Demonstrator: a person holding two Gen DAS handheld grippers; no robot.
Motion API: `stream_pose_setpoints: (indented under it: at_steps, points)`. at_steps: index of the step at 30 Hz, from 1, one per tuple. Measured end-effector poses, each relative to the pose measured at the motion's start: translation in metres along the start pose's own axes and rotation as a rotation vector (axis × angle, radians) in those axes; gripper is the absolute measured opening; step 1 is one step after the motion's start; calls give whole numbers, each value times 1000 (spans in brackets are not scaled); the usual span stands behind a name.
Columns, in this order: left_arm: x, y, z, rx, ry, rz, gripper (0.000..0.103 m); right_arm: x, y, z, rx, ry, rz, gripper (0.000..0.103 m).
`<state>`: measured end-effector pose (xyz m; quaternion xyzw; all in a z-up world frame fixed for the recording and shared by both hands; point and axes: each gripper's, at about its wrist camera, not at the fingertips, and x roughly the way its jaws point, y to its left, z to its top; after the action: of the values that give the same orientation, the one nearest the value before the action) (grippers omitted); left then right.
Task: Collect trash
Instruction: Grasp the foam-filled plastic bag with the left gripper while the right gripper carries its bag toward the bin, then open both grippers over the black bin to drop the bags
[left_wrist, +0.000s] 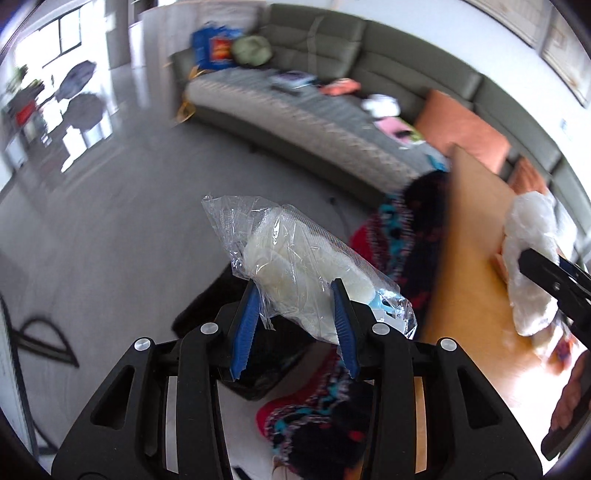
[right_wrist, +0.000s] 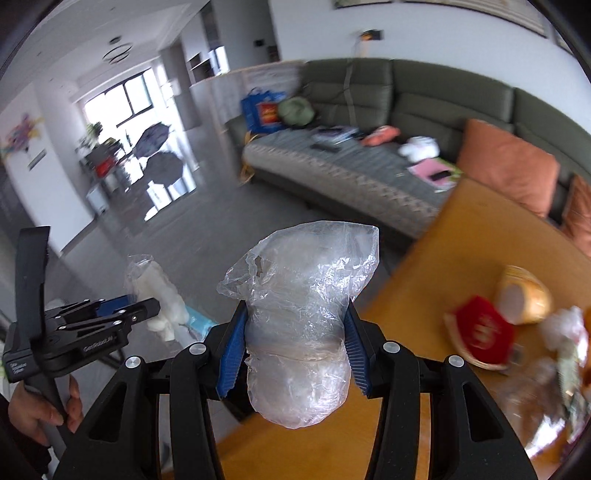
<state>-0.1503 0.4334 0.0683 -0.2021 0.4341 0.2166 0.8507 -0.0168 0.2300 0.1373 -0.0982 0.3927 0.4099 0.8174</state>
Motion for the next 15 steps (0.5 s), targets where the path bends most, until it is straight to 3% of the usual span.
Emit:
stream_pose_setpoints:
  at_steps: [8, 9, 10, 12, 15]
  points:
    - [43, 58, 15, -78, 61, 96, 44, 71, 54, 15, -54, 107, 109, 52]
    - [47, 64, 15, -88, 71, 108, 49, 78, 57, 16, -52, 116, 121, 58]
    - [52, 71, 16, -107, 82, 126, 68, 100, 63, 21, -35, 152, 159, 67]
    - [59, 82, 17, -137, 89, 160, 97, 117, 69, 25, -29, 163, 151, 71]
    - [68, 91, 26, -156, 88, 212, 97, 133, 77, 27, -39, 172, 132, 71]
